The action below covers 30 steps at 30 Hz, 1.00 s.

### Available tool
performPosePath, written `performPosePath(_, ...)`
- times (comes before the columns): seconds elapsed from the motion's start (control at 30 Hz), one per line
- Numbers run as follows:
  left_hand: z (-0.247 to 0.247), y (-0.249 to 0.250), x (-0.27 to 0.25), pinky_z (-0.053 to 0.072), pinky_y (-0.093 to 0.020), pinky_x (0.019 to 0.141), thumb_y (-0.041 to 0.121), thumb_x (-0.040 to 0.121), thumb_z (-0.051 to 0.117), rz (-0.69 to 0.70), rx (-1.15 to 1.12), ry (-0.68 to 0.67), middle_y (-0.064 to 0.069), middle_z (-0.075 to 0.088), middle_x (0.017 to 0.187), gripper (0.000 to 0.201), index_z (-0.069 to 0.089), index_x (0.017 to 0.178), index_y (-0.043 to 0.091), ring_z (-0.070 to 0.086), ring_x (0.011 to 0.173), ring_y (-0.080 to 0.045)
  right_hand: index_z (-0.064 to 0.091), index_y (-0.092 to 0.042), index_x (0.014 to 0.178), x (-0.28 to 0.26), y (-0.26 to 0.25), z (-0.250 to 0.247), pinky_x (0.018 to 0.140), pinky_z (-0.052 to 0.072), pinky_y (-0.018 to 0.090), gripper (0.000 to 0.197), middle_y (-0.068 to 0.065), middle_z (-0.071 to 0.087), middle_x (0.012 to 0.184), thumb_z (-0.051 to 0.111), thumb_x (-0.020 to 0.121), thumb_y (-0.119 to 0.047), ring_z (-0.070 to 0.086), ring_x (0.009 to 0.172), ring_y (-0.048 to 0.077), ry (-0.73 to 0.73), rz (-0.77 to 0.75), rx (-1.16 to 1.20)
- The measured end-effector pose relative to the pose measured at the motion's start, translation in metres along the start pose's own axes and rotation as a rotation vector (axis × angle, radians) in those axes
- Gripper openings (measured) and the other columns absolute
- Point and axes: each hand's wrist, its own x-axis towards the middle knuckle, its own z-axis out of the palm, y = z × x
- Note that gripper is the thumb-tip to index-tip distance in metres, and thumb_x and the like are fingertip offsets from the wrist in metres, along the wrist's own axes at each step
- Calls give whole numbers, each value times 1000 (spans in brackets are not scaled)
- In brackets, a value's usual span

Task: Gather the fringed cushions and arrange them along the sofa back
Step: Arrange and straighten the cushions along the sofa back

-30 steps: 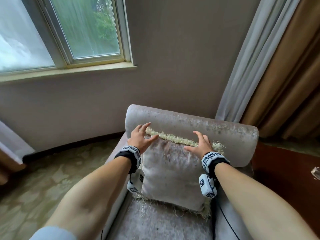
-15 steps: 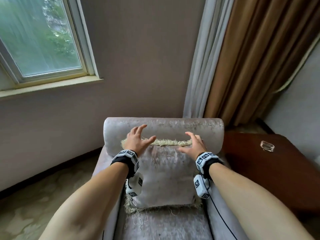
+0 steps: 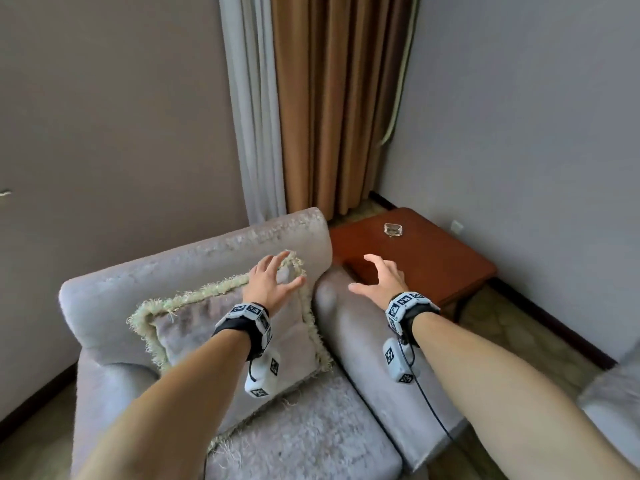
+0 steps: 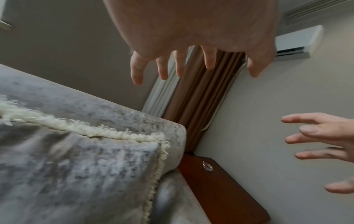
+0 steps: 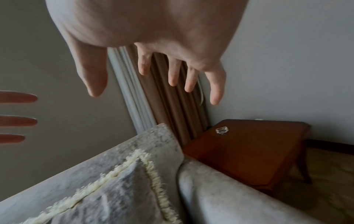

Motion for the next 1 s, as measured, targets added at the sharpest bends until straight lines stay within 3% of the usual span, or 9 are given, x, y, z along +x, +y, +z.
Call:
performPosePath(0.17,57,76,-5,26,-46,115,72,67,60,90,-39,-116,-8,31,153,90,36,146,37,25,141,-27,39,-39,138,-32,70,-63,101,34,40,74,2,34,143,75,75,-44,32,130,28,122,134,24)
performPosePath(0.3,115,148,-28,27,-51,114,67,73,63,159,-27,-200,-5,26,156,83,33,146,41,21,143,-26,36,-38,140,-72,147,-121,102,36,44,75,3,31,147,75,76,-44,30,133,27,198,236,41)
performPosePath(0.43,169,223,-65,28,-58,111,71,69,54,231,-10,-269,-3,25,157,84,32,145,43,19,144,-24,38,-37,140,-119,220,-175,105,34,43,76,3,32,146,75,75,-46,30,133,27,288,331,89)
performPosePath(0.63,257,330,-113,29,-59,109,63,80,63,367,-16,-346,-3,25,157,74,32,144,44,23,143,-26,38,-36,140,-197,313,-250,105,31,39,67,4,36,139,67,82,-49,32,131,26,430,422,129)
performPosePath(0.77,304,385,-144,29,-59,109,66,80,60,453,22,-400,-1,26,157,73,32,144,44,25,143,-25,34,-35,142,-241,363,-283,107,29,37,68,5,33,142,66,83,-49,31,130,27,479,524,137)
performPosePath(0.9,348,432,-165,29,-58,109,65,80,60,521,40,-458,1,27,156,72,33,143,44,25,142,-24,29,-39,142,-275,401,-308,107,33,41,83,0,31,142,71,72,-52,32,131,28,519,627,195)
performPosePath(1.0,385,463,-176,29,-57,108,63,80,61,556,54,-511,2,27,155,71,33,143,44,25,142,-23,31,-34,143,-297,429,-322,104,34,42,81,4,31,138,73,74,-43,32,127,29,535,704,167)
